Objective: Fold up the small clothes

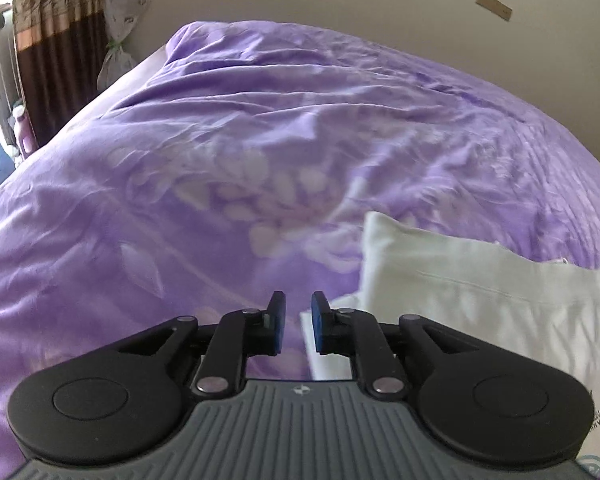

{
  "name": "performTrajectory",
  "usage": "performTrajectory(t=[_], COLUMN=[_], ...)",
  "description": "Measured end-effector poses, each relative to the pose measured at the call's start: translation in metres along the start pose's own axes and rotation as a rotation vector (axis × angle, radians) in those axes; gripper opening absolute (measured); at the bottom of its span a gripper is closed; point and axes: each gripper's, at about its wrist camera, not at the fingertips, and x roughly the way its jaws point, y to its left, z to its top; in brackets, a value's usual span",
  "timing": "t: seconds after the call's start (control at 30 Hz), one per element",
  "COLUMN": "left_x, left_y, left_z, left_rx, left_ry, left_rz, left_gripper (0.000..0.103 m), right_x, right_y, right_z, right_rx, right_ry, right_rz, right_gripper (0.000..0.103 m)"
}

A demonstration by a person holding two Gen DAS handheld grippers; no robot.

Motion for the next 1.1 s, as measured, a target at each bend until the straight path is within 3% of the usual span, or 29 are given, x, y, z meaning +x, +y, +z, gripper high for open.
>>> performTrajectory(t=[0.1,0.23,0.4,0.5,0.57,0.63,0.77,0.9,1.1], left_x=[-0.001,-0.003,0.0,0.0,-0.002,-0.007,-0.029,-0.062,-0.097], left_y=[-0.018,-0.026,-0.028,-0.028,-0.028,-0.028,-0.034,-0.04,-0.032], left_z=[-0.005,-0.008,-0.015,-0.017,-0.017,-0.016,-0.013,-0.014,-0.024], left_rx=[0.028,0.038,0.061,0.077,0.079,0.082,0.12,0.164,0.138], left_ry=[0.023,0.029,0.054,0.059,0.068,0.078,0.072,0.03,0.014], left_rz=[0.044,0.019,0.039,0.051,0.046,0.036,0.021,-0.002,-0.053], left_gripper=[0.015,0.02,0.021,0.021,0.021,0.021,0.021,0.021,0.021], right_x=[0.014,0.04,0.065,0.069,0.071,0.071,0.068,0.048,0.001], right_y=[-0.016,-0.036,-0.042,-0.048,-0.05,-0.043,-0.028,0.003,0.071], right_z=[0.015,0.025,0.017,0.014,0.013,0.013,0.016,0.025,0.041], right_rx=[0.079,0.181,0.165,0.187,0.207,0.183,0.133,0.034,-0.105], right_ry=[-0.02,0.014,0.026,0.018,0.027,0.038,0.023,-0.009,-0.028], right_rz=[0.028,0.114,0.111,0.137,0.19,0.189,0.137,0.068,0.029], right_gripper=[0.057,0.057,0.055,0.042,0.021,0.02,0.005,0.003,0.003])
